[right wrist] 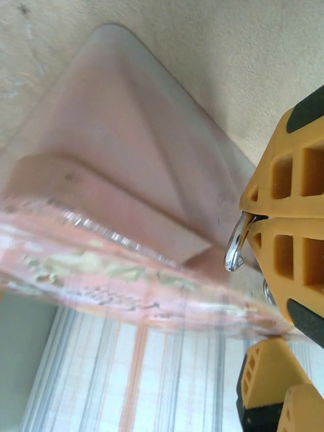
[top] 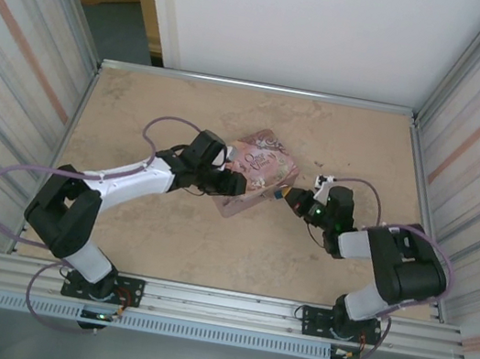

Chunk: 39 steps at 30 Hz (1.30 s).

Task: Unlock a padlock with a key

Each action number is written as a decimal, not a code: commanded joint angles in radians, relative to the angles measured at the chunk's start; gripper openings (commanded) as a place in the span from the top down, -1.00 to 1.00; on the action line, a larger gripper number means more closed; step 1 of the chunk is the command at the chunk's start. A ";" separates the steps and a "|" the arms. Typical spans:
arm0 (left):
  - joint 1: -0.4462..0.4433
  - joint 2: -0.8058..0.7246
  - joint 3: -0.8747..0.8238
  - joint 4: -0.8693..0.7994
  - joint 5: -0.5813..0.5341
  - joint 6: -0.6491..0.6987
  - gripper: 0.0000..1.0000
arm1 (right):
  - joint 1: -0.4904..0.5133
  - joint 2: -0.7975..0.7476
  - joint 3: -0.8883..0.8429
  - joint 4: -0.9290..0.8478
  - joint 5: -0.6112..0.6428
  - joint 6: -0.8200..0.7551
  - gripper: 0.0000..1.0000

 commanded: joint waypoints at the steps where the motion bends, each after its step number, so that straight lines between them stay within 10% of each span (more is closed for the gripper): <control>1: 0.011 -0.044 0.023 -0.069 0.011 0.012 -0.06 | -0.020 -0.098 0.009 -0.159 0.023 -0.083 1.00; 21: 0.049 -0.452 -0.146 -0.040 -0.153 0.105 -0.39 | -0.027 -0.594 0.162 -0.903 0.063 -0.331 1.00; 39: 0.092 -0.846 -0.445 -0.001 -0.281 0.176 -0.51 | 0.076 -0.721 0.369 -1.488 0.151 -0.431 1.00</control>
